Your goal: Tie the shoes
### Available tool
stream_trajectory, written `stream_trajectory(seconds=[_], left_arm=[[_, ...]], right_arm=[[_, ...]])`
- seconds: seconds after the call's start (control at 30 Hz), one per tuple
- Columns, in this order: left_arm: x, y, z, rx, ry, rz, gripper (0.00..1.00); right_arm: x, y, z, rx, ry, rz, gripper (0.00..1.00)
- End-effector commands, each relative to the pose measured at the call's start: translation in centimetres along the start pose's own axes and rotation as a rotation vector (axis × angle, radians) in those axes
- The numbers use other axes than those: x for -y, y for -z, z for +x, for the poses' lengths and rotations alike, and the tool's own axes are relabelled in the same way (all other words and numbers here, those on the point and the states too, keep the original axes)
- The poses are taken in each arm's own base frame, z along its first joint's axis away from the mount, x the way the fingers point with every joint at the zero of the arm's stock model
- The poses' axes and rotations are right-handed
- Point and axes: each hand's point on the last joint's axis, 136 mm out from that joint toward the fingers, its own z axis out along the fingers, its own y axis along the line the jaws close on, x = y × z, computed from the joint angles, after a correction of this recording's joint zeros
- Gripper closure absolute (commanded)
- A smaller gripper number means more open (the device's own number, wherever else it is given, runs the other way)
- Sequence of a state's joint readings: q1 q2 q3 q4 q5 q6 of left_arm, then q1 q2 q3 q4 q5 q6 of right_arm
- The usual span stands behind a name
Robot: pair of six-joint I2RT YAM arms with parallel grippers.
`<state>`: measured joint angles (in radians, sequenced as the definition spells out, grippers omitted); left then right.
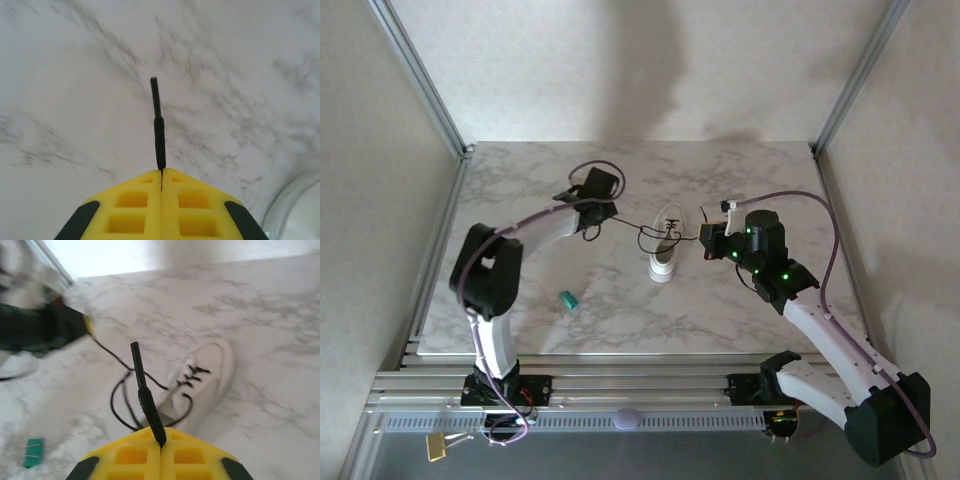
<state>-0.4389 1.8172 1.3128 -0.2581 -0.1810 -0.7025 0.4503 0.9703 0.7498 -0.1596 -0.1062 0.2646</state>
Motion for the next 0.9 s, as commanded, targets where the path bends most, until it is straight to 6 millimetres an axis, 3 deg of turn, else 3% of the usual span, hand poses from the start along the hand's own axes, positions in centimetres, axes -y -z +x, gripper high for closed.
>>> stream_trajectory(seconds=[0.0, 0.17, 0.43, 0.63, 0.87], left_arm=[[-1.5, 2.3, -3.2, 0.127, 0.03, 0.016, 1.0], [-2.8, 4.6, -5.2, 0.183, 0.062, 0.083, 1.0], [-0.2, 7.6, -8.6, 0.246, 0.038, 0.193, 1.0], [-0.3, 7.3, -10.8, 0.278, 0.031, 0.158, 1.0], [0.1, 5.3, -11.6, 0.275, -0.001, 0.132, 1.0]], right_arm=[[3.1, 0.8, 0.5, -0.043, 0.026, 0.189, 1.0], [5.4, 1.7, 0.0, -0.053, 0.017, 0.292, 1.0], [7.2, 2.0, -4.0, -0.018, 0.013, 0.345, 1.0], [10.7, 1.0, -5.8, -0.014, -0.012, 0.422, 1.0], [15.9, -1.8, -5.2, -0.082, -0.132, 0.468, 1.0]])
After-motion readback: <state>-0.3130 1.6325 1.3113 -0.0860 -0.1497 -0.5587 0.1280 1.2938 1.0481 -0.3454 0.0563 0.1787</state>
